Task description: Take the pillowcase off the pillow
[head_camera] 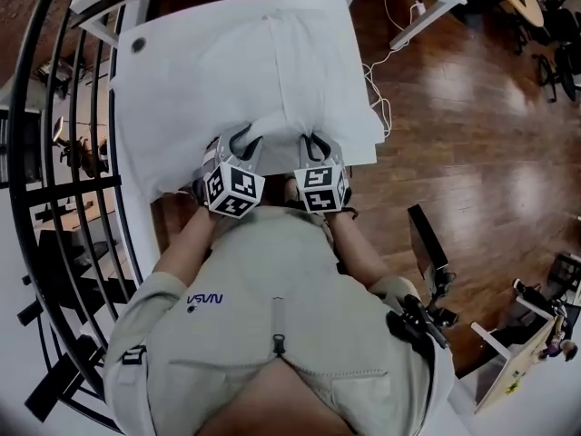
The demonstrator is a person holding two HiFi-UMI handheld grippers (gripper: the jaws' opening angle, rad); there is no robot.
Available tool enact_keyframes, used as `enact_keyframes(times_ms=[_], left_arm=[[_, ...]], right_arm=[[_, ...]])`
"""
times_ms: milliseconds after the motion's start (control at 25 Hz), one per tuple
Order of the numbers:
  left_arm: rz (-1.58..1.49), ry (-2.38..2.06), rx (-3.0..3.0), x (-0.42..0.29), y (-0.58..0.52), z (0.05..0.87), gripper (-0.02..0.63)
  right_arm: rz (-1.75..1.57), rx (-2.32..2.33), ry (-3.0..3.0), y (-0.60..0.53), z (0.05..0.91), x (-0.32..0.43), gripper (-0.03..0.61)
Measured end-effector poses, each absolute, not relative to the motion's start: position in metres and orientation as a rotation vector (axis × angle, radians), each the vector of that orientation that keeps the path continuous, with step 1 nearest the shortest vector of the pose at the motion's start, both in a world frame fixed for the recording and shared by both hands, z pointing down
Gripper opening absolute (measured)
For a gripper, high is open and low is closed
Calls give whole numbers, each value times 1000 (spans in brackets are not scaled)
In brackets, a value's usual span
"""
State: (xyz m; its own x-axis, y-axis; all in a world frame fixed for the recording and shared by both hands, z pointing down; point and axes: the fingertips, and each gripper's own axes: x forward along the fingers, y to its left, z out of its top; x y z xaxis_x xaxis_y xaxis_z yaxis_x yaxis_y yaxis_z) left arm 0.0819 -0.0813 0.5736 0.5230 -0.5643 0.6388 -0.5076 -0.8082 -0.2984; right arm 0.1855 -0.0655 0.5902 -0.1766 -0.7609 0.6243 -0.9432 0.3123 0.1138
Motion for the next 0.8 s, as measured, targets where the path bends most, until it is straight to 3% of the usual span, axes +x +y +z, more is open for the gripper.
enact_keyframes(times_ms=[120,440,800], left_arm=[[-1055,1057,-2725,68,-91,551,83],[-868,1177,-2722,47,-123,489,63],[-896,1179,-2817,34,-106,511,25]], right_arm=[[319,1586,-1993,-71,571,195,28],[125,1818,-1860,-88,516,246,23],[427,1889,-1646,-74,588,297,20]])
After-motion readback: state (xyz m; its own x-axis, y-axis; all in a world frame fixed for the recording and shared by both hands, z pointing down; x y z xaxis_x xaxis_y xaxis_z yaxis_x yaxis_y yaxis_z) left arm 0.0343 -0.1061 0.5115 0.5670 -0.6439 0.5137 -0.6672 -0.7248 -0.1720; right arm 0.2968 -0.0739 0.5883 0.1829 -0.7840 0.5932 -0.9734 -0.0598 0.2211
